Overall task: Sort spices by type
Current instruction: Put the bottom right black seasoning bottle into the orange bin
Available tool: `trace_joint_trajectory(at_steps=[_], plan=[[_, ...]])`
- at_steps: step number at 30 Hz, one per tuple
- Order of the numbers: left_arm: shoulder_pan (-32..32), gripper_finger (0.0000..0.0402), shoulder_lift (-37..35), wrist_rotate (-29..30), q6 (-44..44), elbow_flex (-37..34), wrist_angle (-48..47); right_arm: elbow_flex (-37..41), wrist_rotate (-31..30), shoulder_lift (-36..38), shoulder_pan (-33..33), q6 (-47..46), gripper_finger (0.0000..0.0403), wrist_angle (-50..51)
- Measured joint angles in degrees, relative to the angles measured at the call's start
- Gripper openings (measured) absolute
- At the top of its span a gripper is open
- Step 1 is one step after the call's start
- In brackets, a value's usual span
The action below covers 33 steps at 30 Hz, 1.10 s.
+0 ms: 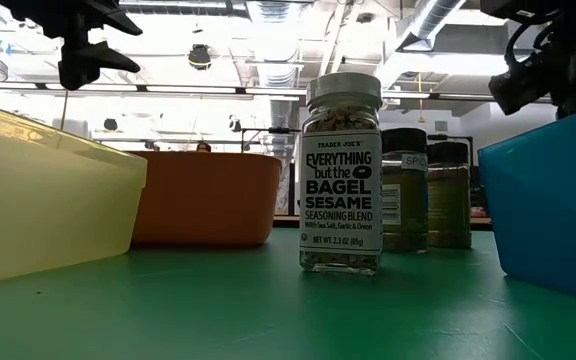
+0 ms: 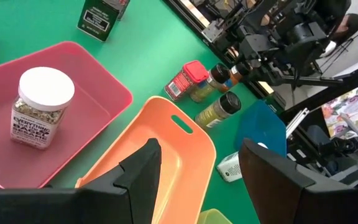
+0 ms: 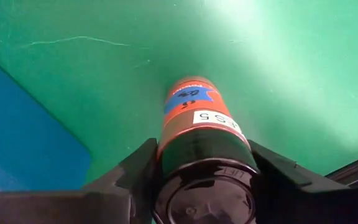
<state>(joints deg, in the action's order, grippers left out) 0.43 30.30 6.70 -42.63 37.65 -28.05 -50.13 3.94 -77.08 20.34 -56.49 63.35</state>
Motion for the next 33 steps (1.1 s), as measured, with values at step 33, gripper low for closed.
trace_joint_trajectory(at_steps=[33], plan=[[7.58,0.0206,3.03,1.45,2.02,7.52,-15.18,-62.58,-0.45,-29.99,-22.21,47.99,0.0225,3.60]])
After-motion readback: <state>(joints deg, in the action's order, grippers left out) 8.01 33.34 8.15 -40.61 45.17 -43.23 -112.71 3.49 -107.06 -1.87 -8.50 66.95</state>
